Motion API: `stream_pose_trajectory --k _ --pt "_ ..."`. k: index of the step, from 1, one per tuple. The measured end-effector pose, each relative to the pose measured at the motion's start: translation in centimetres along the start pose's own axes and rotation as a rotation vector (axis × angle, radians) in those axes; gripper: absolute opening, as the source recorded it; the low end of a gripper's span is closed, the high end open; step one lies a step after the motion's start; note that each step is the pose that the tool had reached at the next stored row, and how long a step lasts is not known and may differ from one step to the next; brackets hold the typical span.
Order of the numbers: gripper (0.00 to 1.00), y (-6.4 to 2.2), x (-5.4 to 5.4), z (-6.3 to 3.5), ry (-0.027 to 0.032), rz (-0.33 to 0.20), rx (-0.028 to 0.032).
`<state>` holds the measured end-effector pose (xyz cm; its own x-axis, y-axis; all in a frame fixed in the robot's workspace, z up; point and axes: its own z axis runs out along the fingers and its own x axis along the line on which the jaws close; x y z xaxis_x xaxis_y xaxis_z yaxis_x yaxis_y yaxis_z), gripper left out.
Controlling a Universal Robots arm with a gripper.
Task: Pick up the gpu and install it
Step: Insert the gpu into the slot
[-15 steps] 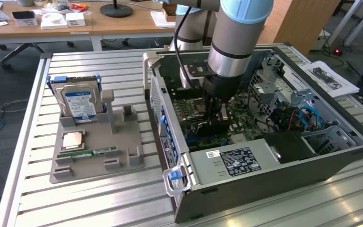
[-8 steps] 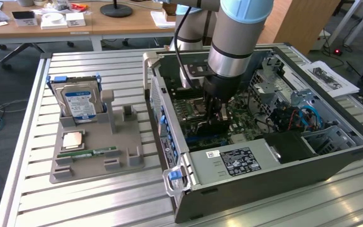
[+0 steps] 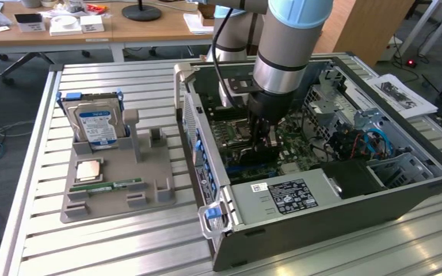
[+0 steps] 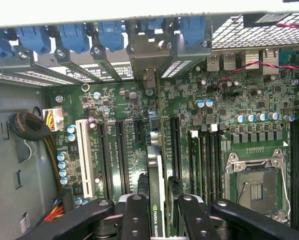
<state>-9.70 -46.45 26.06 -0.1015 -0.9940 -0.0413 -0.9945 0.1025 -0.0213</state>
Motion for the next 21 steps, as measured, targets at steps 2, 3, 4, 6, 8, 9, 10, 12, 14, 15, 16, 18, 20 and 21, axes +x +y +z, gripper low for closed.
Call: stream_pose_trajectory --k 2,3,4,6,8,9,10,12,14,15,16,18,20,21 --pt "0.27 0.00 0.00 0.00 0.0000 0.000 0.0000" --pt "0.27 0.00 -0.01 0.01 -0.0006 0.000 0.0002" --pt "0.28 0.00 -0.01 0.02 -0.0006 0.000 0.0002" --pt "0.40 0.00 0.00 0.01 -0.0003 0.000 0.0001" --pt "0.45 0.00 0.00 0.00 -0.0001 0.000 0.0001" --pt "0.45 0.00 0.00 0.00 -0.0001 0.000 0.0001" --pt "0.52 0.00 0.00 0.00 -0.0001 0.000 0.0001" --pt "0.52 0.00 0.00 0.00 -0.0001 0.000 0.0000" --pt "0.52 0.00 0.00 0.00 -0.0001 0.000 0.0001" --pt "0.52 0.00 0.00 0.00 -0.0001 0.000 0.0001" --pt "0.52 0.00 0.00 0.00 -0.0001 0.000 0.0001" --pt "0.52 0.00 0.00 0.00 -0.0001 0.000 0.0001" --pt "0.52 0.00 -0.02 0.01 -0.0008 0.000 -0.0001" --pt "0.52 0.00 -0.04 0.00 -0.0010 0.000 -0.0001"
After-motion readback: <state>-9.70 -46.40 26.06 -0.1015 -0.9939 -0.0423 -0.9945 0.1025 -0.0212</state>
